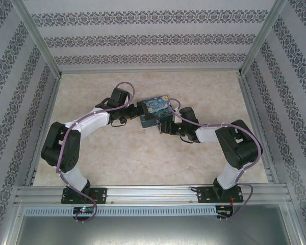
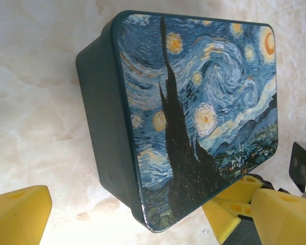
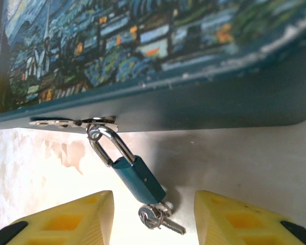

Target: Unlock the padlock with the key

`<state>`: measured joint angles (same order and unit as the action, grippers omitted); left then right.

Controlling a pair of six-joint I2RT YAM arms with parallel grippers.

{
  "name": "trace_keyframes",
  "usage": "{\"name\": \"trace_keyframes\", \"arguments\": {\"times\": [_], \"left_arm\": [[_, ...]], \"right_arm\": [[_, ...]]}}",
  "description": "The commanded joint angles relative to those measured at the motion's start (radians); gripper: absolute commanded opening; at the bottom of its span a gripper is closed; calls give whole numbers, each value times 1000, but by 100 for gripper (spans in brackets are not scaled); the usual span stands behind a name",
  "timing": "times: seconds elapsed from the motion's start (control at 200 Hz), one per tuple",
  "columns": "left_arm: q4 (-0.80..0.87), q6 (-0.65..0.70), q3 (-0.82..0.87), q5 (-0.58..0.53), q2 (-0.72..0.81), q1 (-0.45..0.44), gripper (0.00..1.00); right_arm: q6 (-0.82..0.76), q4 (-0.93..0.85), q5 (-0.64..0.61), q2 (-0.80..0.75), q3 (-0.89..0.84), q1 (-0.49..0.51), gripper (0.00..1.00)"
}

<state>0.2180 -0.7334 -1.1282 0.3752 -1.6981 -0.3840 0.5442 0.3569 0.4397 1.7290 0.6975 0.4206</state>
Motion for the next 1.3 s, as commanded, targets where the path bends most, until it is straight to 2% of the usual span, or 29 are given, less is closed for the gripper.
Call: {"name": "trace_keyframes", "arguments": {"times": [0.0, 0.665, 0.764, 1.119, 1.299], "left_arm": [[37, 29, -34, 25, -9, 10, 100], [13, 10, -51, 53, -40, 17, 100], [12, 10, -47, 53, -40, 16, 100], [57, 56, -67, 24, -35, 16, 100], [179, 136, -129, -72, -37, -4, 100]], "right_arm": [[-30, 32, 33, 27, 34, -8, 45], [2, 79, 63, 90, 46, 20, 32], [2, 79, 57, 93, 45, 25, 28], [55, 62, 20, 39, 9, 26, 0], [151, 41, -28, -8, -23, 26, 0]]}}
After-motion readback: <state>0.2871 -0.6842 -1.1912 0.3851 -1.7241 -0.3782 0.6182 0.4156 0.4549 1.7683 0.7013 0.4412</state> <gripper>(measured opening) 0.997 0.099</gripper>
